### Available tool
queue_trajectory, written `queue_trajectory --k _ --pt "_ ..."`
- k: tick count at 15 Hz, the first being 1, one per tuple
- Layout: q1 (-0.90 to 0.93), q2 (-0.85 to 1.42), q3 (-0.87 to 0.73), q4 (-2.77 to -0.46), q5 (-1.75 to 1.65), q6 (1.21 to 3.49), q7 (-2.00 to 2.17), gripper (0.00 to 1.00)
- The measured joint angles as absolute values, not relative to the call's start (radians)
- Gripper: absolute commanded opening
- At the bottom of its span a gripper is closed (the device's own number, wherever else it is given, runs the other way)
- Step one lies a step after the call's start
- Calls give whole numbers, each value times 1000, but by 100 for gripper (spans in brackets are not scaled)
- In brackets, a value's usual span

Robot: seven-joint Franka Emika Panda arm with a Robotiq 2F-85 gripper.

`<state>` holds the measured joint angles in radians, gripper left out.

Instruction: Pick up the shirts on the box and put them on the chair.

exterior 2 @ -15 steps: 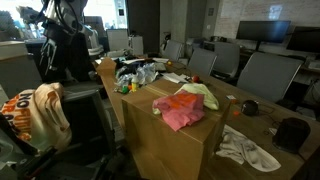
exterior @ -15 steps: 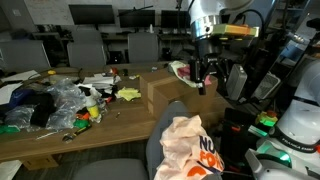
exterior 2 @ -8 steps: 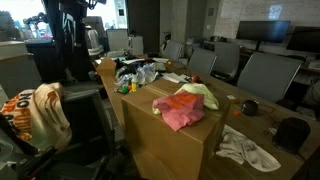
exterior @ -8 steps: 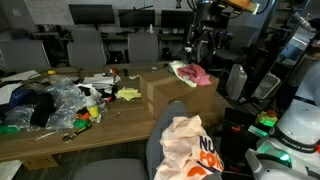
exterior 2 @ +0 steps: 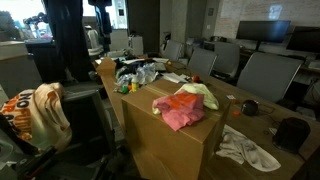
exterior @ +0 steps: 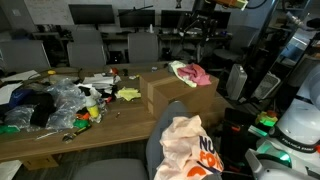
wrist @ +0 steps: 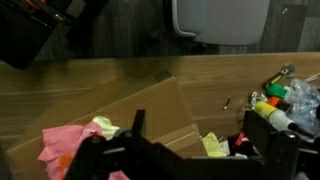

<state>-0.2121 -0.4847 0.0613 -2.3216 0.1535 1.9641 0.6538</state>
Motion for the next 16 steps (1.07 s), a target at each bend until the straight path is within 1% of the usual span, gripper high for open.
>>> queue_trajectory --k 9,16 --pt "-294 -372 60 -2240 -152 1988 997 100" --pt "-291 -237 17 -2169 -197 1982 1075 100"
